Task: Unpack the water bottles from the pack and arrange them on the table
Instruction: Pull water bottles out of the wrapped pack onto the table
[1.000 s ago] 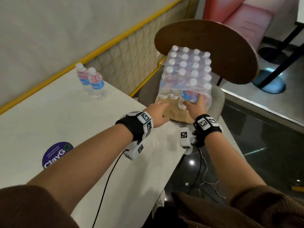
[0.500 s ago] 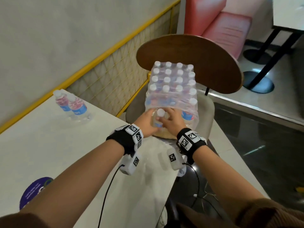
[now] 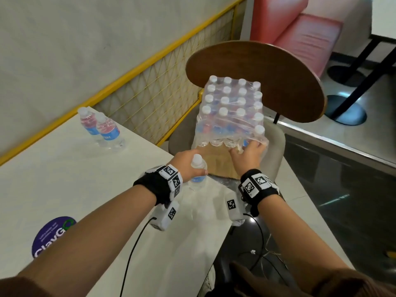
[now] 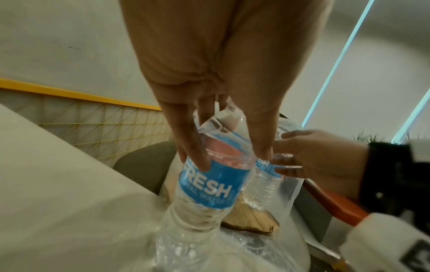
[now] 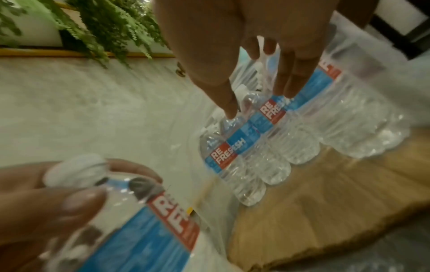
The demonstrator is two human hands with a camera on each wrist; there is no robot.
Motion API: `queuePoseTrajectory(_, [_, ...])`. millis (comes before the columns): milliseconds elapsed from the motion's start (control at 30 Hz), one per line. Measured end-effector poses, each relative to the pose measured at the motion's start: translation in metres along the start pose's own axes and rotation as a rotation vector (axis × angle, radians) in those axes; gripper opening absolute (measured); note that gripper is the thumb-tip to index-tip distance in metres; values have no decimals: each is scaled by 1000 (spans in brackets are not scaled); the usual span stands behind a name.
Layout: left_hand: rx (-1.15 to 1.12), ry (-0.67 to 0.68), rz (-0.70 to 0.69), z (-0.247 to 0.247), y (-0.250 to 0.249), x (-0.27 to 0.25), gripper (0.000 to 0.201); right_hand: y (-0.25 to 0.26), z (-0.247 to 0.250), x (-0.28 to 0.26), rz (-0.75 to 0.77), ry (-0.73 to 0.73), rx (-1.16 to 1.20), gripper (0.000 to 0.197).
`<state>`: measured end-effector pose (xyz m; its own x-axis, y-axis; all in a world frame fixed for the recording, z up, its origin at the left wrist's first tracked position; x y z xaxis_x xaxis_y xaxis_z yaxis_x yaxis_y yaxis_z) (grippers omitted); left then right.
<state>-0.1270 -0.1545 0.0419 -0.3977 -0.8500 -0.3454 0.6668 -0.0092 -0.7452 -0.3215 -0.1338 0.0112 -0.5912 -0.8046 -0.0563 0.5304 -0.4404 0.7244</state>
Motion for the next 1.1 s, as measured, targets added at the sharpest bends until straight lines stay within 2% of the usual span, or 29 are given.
queuePoseTrajectory(133, [6,4,64,13,22,-30,58,7,-14,-8,-137,-65,-35,89])
queuePoseTrajectory(233, [36,-4,115,30,42,-58,48,8,-23,-1,-187,-30,-7,105])
queuePoseTrajectory(367, [105,-23,192,53,74,-102,49,15,-17,17,-277,-120,-97,99])
queuePoseTrajectory(467, [145,-29,241,67,94,-134,48,11,-7,27,-307,-71,-111,86])
queuePoseTrajectory(600, [190,-22,285,80,115,-173,52,-3,2,26,-231,67,-22,65])
queuePoseTrajectory(767, [166,-25,330,86,136,-212,53,6,0,-20,-130,-77,-131,53])
queuePoseTrajectory(933, [247,-2,311,83,142,-235,54,18,-17,-83,32,-27,-18,50])
queuePoseTrajectory(1033, [262,15,300,78,142,-247,52,0,-27,-81,160,108,-104,52])
queuePoseTrajectory(1100, [278,17,294,74,144,-255,53,15,-27,-117,188,237,-125,52])
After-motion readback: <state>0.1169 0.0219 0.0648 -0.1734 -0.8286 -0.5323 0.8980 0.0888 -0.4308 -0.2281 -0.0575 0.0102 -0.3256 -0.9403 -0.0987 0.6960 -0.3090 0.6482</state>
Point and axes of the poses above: each hand's wrist, its own x-axis towards the middle knuckle, its own z-axis out of the back of the hand, y = z × x, the point moved 3 cm from there along x, towards the middle knuckle, and after that the axes turned 10 degrees about -x, right-handed, at the moved point
